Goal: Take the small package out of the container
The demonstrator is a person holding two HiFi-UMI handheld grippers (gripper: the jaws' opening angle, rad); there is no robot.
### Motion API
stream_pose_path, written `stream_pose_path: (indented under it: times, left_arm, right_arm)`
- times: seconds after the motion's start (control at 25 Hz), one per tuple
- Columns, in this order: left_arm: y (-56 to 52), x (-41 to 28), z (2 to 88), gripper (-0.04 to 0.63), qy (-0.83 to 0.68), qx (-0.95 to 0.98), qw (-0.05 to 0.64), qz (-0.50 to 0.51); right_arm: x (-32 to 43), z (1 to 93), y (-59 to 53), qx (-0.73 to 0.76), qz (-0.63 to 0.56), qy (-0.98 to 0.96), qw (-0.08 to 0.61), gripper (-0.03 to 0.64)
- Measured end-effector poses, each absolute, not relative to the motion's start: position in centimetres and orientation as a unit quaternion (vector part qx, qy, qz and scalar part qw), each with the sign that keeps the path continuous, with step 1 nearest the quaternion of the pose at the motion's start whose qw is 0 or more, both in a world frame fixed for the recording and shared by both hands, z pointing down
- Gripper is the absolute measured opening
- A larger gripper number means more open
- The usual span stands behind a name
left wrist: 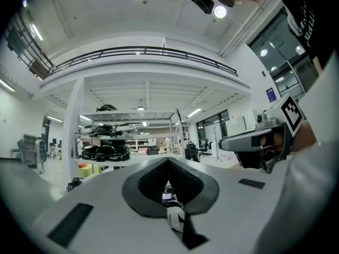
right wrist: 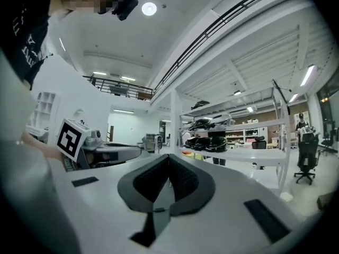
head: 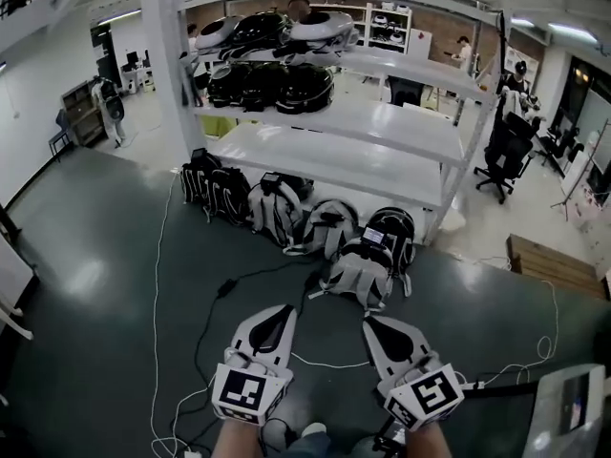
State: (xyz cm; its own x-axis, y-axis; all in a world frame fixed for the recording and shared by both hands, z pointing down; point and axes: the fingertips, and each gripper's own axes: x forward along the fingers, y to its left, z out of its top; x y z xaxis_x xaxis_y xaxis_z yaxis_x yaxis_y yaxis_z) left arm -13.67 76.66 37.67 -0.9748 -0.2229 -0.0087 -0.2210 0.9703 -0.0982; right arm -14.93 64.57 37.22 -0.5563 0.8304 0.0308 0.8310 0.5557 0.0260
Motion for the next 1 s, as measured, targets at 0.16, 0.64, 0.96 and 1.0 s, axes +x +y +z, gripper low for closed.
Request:
stream_pose_path:
  times: [0.16, 0.64, 0.96, 1.0]
  left_arm:
    - [72.2, -15.7, 36.4, 0.012, 0.984, -0.167, 0.009, -0.054]
    - [54.9, -21.5, 35.0, 0.012, 0.959, -0.275, 0.025, -0.063]
    - [39.9, -24.3, 34.7, 0.012, 0.927, -0.367, 0.031, -0.071]
    - [38.0, -24.4, 34.8, 0.012, 0.921, -0.38, 0.034, -0.073]
  right_arm:
    - [-15.3, 35.7, 60.3, -0.427, -0.016, -0.904, 0.007, 0.025]
    - [-18.3, 35.7, 43.5, -0.317, -0.011, -0.948, 0.013, 0.025]
    - [-19.8, 35.6, 29.9, -0.233, 0.0, -0.972, 0.007, 0.025]
    - [-19.9, 35.7, 28.2, -0.223, 0.001, -0.975, 0.006, 0.026]
